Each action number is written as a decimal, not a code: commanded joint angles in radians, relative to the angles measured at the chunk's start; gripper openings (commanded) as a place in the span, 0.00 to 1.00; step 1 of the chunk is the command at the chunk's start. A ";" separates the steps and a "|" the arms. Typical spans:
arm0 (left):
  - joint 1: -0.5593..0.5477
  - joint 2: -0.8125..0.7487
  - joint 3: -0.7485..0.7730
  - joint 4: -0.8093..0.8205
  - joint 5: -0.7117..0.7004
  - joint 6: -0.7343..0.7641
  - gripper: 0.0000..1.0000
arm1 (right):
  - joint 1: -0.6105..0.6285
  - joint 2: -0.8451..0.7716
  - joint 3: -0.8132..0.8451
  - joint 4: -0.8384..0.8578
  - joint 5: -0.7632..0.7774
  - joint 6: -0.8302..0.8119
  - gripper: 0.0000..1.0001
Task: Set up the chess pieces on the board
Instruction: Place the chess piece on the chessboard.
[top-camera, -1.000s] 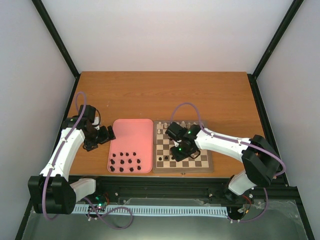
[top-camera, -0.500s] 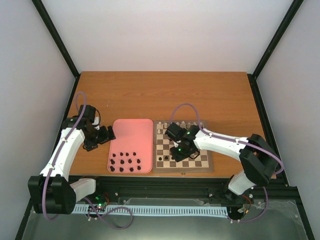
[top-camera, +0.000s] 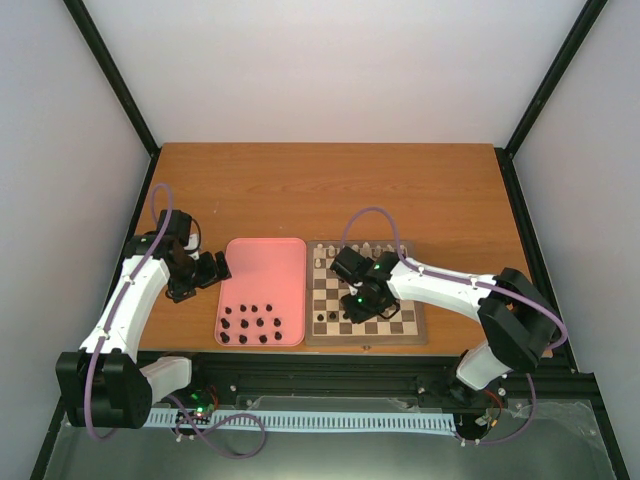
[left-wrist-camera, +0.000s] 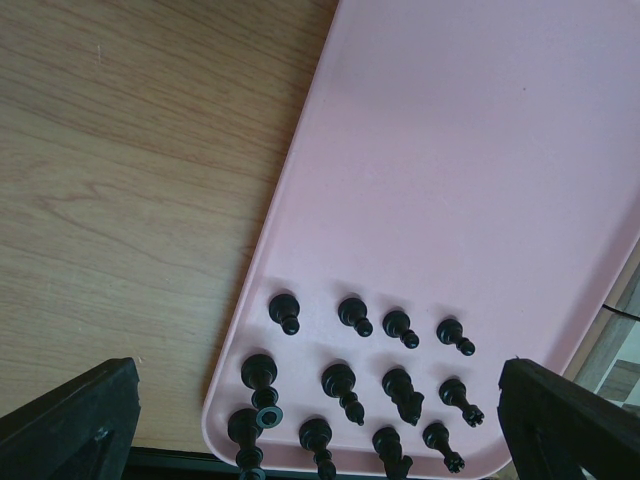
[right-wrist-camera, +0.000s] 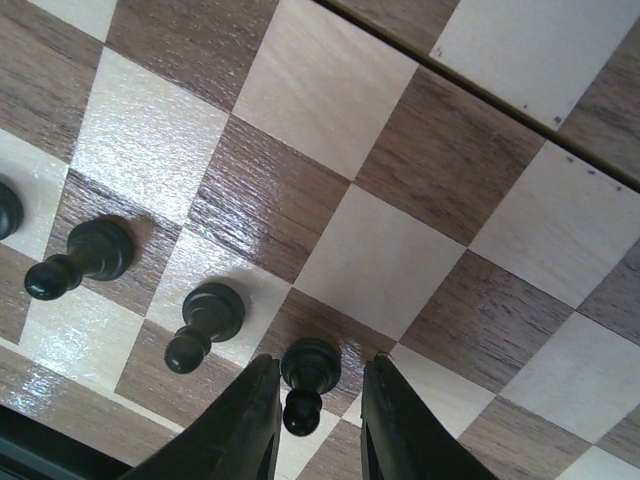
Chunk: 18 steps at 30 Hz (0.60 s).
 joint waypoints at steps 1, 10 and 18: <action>0.006 -0.006 0.004 0.018 0.000 0.013 1.00 | 0.006 -0.023 0.007 -0.015 0.031 0.002 0.25; 0.006 -0.005 0.004 0.021 0.001 0.010 1.00 | 0.005 -0.057 0.093 -0.108 0.130 -0.006 0.42; 0.006 -0.008 0.016 0.020 -0.001 0.005 1.00 | 0.005 0.013 0.267 -0.161 0.186 -0.072 0.43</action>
